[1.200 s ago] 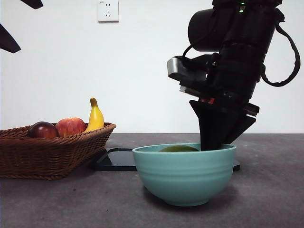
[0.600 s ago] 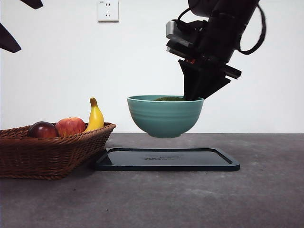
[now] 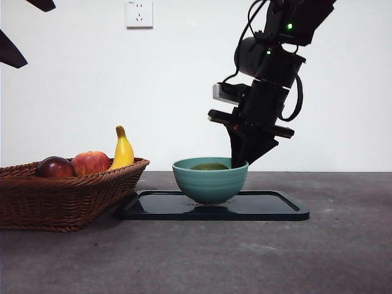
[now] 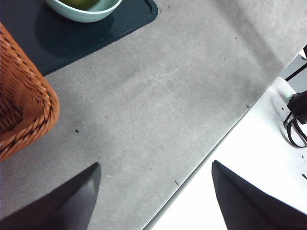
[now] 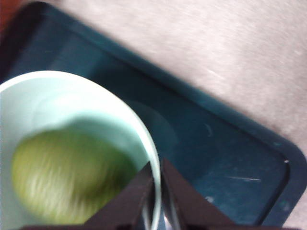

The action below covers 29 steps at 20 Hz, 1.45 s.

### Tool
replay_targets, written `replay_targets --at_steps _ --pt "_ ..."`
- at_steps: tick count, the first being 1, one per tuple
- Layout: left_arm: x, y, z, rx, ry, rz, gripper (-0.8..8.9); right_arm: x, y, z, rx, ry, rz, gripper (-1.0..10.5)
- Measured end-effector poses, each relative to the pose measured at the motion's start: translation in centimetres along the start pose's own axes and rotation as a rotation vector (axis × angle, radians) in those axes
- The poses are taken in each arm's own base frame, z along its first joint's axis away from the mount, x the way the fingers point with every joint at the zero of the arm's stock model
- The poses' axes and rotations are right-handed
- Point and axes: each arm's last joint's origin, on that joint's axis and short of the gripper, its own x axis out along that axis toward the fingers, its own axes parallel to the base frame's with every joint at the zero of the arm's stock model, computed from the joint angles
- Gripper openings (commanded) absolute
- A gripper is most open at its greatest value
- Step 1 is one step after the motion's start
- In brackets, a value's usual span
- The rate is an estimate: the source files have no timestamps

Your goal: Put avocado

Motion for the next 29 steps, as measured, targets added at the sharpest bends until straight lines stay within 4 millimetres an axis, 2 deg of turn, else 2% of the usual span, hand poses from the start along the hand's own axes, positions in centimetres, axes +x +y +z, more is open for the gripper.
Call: replay_targets --at_steps 11,14,18,20,23,29 --pt "0.0 0.0 0.0 0.002 -0.003 0.000 3.73 0.9 -0.4 -0.2 0.011 0.020 0.025 0.2" --pt "0.0 0.0 0.0 0.002 -0.003 0.000 3.73 0.9 -0.3 -0.2 0.023 0.021 0.026 1.9" --pt "0.0 0.0 0.0 0.002 -0.004 0.000 3.73 0.5 -0.2 -0.2 0.043 0.024 0.026 2.0" --pt "0.0 0.0 0.0 0.002 -0.004 0.000 3.73 -1.4 0.2 0.1 0.037 -0.012 0.024 2.0" --pt "0.0 0.0 0.0 0.002 -0.004 0.000 3.73 -7.7 1.5 0.4 0.019 -0.102 0.031 2.0" --pt "0.0 0.0 0.1 0.005 -0.010 0.000 3.73 -18.1 4.8 -2.6 -0.044 -0.164 0.052 2.3"
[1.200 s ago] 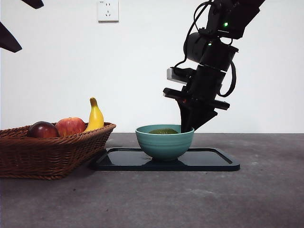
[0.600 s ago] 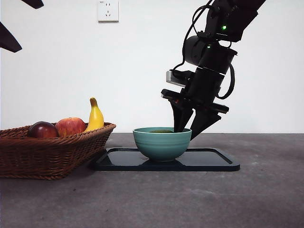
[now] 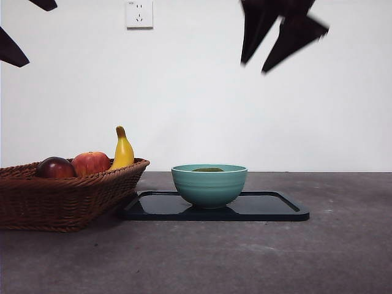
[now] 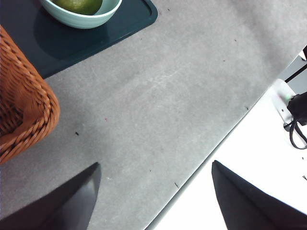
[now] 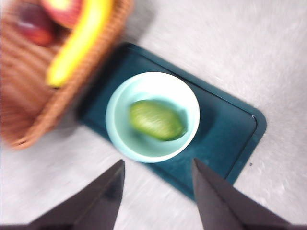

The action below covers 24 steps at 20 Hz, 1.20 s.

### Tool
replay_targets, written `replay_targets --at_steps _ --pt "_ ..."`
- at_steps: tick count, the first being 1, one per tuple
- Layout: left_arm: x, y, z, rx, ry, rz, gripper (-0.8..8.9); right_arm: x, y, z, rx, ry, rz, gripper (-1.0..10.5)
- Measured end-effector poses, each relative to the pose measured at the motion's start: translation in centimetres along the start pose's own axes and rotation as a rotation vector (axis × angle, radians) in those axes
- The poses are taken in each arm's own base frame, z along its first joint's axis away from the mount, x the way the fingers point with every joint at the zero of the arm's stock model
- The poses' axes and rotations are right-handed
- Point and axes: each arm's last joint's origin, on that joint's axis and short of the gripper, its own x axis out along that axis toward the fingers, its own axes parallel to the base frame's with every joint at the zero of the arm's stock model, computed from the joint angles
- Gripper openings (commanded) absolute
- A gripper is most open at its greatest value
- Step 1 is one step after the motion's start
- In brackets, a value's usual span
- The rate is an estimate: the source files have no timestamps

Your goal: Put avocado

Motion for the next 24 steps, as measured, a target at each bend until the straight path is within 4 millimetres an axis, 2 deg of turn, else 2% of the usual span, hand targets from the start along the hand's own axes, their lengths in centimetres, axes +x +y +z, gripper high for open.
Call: replay_targets --at_steps 4,9,14,17,24 --pt "0.0 0.0 0.0 0.000 0.000 0.000 3.73 -4.6 1.7 -1.5 -0.031 -0.054 0.015 2.3" --pt "0.0 0.0 0.0 0.001 -0.001 0.000 3.73 -6.9 3.6 -6.8 -0.093 -0.092 0.060 2.3" --pt "0.0 0.0 0.0 0.001 0.000 0.000 3.73 -6.3 4.2 -12.5 -0.144 -0.097 0.110 2.3" --pt "0.0 0.0 0.0 0.001 -0.001 0.000 3.73 -5.2 4.3 -14.6 -0.151 -0.052 0.143 2.3" --pt "0.0 0.0 0.0 0.006 -0.001 0.000 3.53 -5.0 4.4 -14.7 -0.158 -0.062 0.153 2.2"
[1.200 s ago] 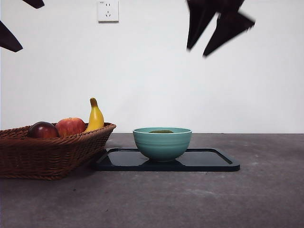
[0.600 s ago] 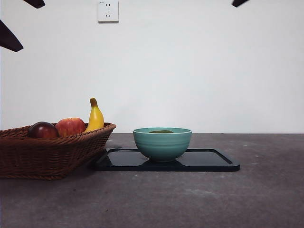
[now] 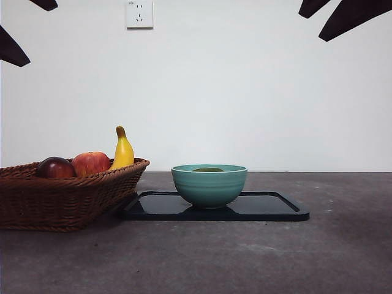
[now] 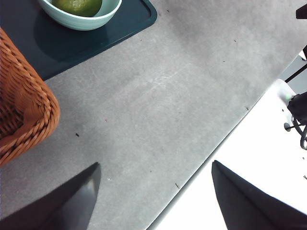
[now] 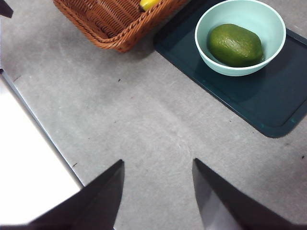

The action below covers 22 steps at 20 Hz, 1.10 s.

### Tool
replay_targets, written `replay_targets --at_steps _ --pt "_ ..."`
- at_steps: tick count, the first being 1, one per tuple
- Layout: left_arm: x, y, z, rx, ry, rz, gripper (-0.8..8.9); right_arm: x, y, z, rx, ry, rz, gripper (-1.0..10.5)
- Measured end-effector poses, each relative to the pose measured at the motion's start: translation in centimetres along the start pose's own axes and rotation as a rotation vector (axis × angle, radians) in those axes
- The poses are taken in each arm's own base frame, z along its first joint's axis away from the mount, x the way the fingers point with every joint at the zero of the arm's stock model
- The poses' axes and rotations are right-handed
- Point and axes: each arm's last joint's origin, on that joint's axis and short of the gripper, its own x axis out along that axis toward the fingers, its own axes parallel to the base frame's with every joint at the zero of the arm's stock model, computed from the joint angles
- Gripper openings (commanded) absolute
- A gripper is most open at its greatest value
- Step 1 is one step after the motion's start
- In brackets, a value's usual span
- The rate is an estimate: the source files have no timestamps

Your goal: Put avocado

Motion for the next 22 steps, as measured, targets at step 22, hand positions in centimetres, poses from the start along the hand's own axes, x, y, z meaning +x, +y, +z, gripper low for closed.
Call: replay_targets --at_steps 22 --pt "0.00 0.00 0.00 0.001 0.000 0.000 0.07 -0.01 0.07 0.01 0.003 -0.002 0.025 0.1"
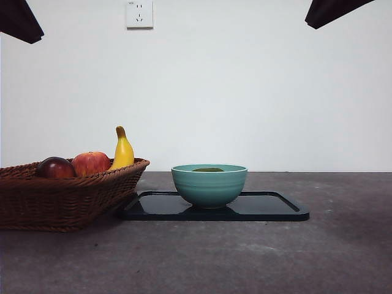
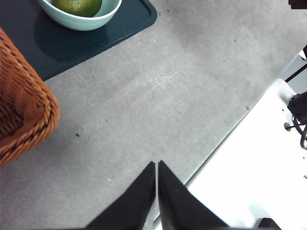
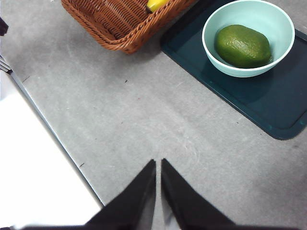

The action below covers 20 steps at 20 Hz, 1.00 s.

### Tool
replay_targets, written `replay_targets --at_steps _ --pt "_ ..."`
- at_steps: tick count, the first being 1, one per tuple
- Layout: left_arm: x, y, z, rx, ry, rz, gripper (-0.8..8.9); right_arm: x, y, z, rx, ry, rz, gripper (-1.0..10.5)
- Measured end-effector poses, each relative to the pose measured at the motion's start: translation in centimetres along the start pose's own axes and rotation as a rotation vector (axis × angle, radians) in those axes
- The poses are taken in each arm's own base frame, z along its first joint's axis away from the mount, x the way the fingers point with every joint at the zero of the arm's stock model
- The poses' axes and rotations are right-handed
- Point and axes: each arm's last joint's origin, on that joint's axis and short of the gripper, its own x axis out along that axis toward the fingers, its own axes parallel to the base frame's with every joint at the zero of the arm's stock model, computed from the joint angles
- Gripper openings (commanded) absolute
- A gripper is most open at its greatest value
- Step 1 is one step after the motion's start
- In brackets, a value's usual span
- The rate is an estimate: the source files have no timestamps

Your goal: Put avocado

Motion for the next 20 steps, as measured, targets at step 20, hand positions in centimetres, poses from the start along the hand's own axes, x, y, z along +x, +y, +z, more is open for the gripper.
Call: replay_targets --at_steps 20 --pt "-6.0 4.0 -6.2 0.103 -1.003 0.989 0.06 0.0 0.0 0.0 -0.001 -0.002 0.000 0.1"
